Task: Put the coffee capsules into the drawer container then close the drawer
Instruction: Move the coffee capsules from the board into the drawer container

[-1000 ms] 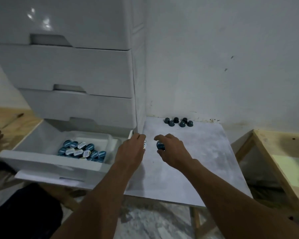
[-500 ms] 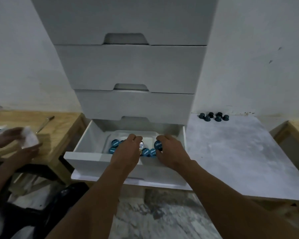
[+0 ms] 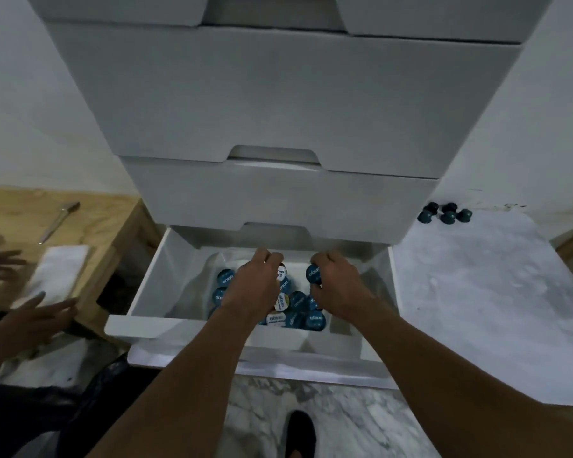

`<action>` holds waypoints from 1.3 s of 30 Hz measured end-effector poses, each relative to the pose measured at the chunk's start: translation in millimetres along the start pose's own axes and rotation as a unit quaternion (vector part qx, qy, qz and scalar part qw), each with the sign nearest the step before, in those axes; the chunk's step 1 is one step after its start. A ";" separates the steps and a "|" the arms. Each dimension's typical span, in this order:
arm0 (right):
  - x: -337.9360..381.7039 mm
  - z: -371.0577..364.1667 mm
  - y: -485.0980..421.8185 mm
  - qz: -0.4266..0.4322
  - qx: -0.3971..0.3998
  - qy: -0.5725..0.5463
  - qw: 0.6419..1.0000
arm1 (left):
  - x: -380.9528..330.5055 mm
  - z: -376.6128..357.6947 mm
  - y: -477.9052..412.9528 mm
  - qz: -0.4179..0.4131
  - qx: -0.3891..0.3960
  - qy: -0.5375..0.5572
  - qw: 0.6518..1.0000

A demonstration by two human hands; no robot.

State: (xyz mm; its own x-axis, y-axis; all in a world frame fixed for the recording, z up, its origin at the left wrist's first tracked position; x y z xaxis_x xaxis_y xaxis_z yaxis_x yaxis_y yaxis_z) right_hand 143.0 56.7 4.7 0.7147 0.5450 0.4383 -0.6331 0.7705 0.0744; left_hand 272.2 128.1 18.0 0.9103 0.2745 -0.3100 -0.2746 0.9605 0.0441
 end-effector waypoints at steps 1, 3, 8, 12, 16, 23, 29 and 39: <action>-3.4 -2.4 -5.9 -0.003 0.005 0.001 1.000 | 1.5 -4.3 -7.8 0.000 0.008 0.006 1.000; -10.0 -4.9 -15.7 -0.005 0.007 0.010 1.000 | 2.4 -11.9 -21.9 -0.011 0.018 0.008 1.000; -21.8 -12.6 -27.7 -0.014 0.023 0.042 0.999 | -0.1 -29.3 -45.1 -0.056 0.035 -0.028 0.997; -26.1 -17.5 -32.2 -0.019 0.027 0.053 0.998 | -1.8 -40.7 -58.7 -0.079 0.056 -0.028 0.995; -26.7 -21.6 -34.7 -0.019 0.034 0.071 0.997 | -2.4 -47.8 -64.9 -0.092 0.060 -0.024 0.994; -27.3 -23.9 -37.8 -0.037 0.039 0.075 0.996 | -1.0 -54.2 -70.4 -0.099 0.086 -0.052 0.990; -27.8 -26.9 -42.4 -0.032 0.044 0.078 0.995 | -0.3 -56.5 -74.4 -0.104 0.096 -0.072 0.987; -29.1 -30.2 -47.4 -0.022 0.083 0.112 0.990 | 2.4 -62.7 -81.3 -0.090 0.123 -0.083 0.985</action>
State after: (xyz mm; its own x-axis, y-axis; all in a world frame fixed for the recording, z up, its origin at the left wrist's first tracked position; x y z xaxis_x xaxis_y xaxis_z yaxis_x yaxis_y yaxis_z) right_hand 161.2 14.3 -38.6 0.7793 0.5859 0.2223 -0.6263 0.7407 0.2433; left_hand 277.3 47.9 -45.9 0.9812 0.0821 -0.1748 -0.0391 0.9708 0.2367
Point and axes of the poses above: each hand's wrist, its own y-axis away from the middle knuckle, its own z-axis out of the back of the hand, x = y × z, the point moved 5 cm from there along -y, towards the middle knuckle, and after that the axes turned 2 degrees about -y, right-handed, at the moved point
